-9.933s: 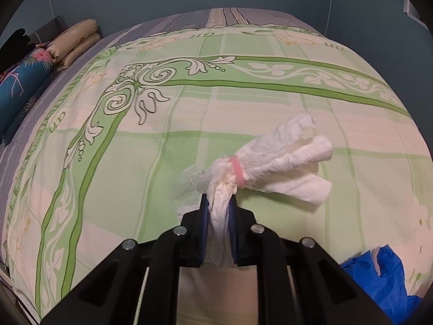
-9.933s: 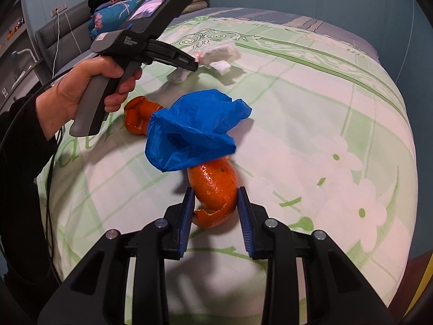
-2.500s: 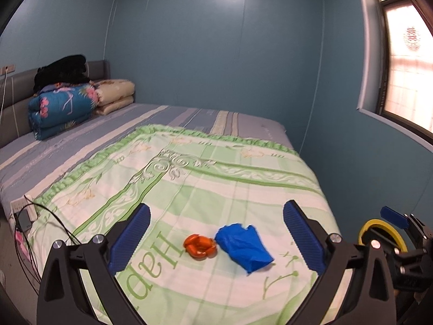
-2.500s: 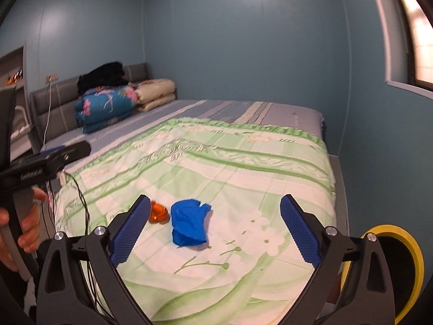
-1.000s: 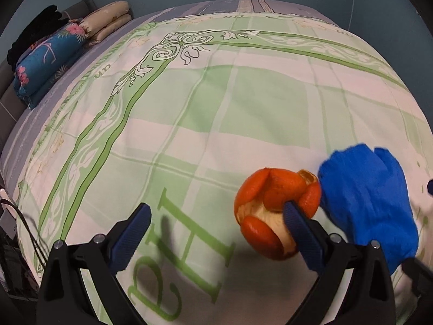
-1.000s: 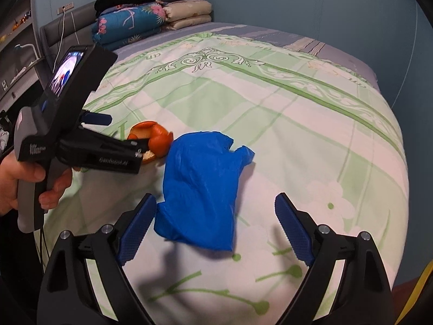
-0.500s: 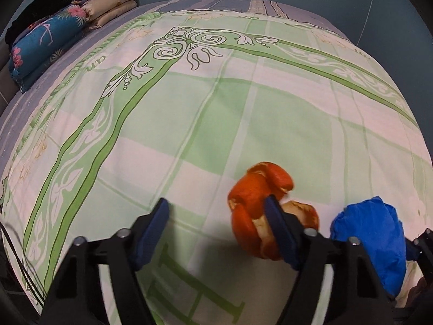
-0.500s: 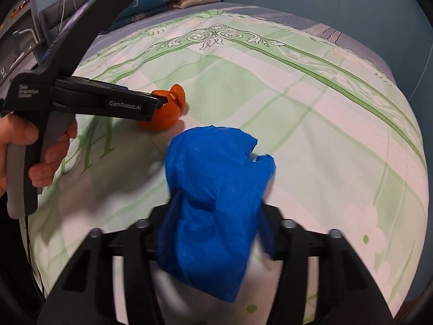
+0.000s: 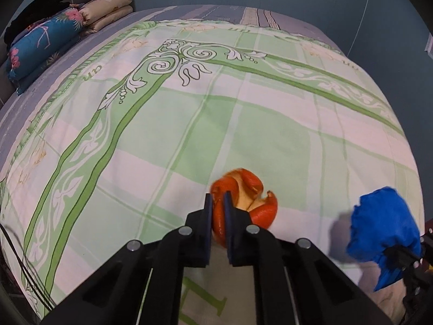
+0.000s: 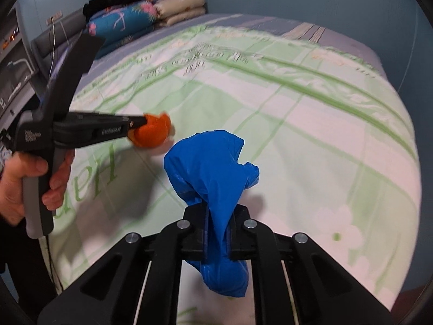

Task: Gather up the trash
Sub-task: 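Carry the orange peel and blue bag over the bin with both tools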

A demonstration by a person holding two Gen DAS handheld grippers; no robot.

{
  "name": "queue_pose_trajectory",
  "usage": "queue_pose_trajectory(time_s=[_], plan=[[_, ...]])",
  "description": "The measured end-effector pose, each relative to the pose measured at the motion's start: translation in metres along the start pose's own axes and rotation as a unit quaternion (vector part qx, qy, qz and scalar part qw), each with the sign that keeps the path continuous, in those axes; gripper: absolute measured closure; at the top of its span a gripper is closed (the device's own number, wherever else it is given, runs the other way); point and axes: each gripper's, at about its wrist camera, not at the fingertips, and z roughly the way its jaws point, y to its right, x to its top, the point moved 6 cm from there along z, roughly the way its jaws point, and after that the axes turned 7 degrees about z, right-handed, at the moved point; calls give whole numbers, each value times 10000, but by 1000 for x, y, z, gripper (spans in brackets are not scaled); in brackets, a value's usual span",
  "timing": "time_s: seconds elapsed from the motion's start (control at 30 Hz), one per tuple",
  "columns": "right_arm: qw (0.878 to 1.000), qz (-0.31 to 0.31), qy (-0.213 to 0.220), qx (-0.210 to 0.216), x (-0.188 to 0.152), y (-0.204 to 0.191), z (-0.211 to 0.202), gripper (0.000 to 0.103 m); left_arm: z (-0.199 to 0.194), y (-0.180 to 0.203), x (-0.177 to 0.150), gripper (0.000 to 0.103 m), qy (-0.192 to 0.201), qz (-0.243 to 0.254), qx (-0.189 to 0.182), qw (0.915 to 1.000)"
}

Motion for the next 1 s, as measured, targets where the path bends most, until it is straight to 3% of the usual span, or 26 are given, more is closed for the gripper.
queue_pose_trajectory(time_s=[0.23,0.47,0.77,1.0], plan=[[9976,168,668,-44,10,13,-78,96,-55,16,1,95,532,140,-152,9984],[9911,245,1290,-197,8,25,-159,96,-129,47,3,95,1280,236,-500,9902],[9747,576,2068,-614,-10,66,-259,96,-215,110,-2,95,2042,518,-991,9725],[9595,864,2491,-996,-34,101,-316,96,-269,170,-9,96,2544,877,-1380,9532]])
